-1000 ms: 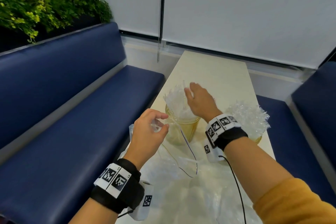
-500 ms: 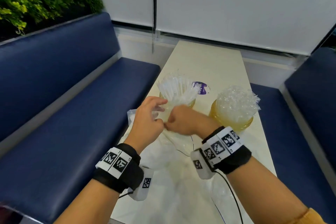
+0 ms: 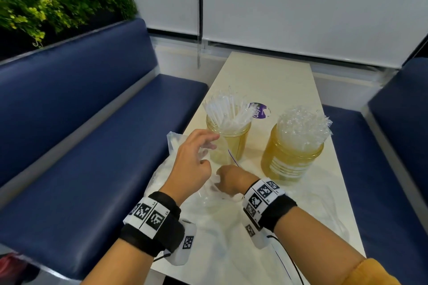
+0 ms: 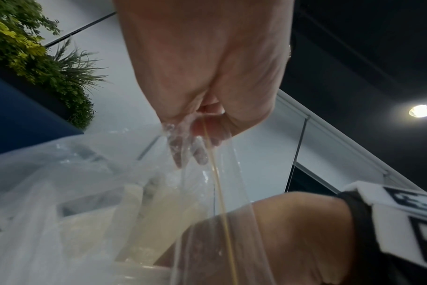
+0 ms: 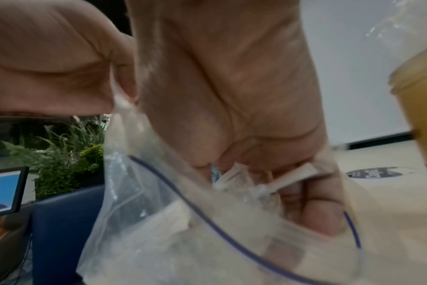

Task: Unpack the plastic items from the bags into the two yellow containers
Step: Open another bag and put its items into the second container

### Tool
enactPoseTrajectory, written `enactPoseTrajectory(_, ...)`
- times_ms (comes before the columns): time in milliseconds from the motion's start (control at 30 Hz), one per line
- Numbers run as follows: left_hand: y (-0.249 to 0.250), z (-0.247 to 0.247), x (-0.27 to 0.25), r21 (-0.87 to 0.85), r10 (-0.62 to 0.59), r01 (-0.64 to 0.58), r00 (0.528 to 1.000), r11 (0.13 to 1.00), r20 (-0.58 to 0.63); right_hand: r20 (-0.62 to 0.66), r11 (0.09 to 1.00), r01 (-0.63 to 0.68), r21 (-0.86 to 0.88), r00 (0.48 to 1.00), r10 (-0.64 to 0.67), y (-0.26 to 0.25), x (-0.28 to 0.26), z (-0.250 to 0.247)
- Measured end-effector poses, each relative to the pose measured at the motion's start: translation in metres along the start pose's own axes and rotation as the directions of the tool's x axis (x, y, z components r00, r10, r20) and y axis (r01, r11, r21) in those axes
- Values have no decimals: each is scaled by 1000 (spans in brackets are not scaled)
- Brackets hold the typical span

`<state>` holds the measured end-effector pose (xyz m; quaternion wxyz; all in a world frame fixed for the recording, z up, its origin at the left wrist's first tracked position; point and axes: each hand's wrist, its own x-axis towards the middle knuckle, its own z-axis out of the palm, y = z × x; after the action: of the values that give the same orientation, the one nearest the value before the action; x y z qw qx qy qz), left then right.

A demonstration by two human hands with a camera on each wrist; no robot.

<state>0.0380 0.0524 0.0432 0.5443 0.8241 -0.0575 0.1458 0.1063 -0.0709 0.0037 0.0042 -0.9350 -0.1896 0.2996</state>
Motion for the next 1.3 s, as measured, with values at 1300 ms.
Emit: enactPoseTrajectory(1300, 5, 16, 24, 34, -20, 30, 967, 999, -256, -704, 521, 594, 613, 710, 19, -44, -59, -57)
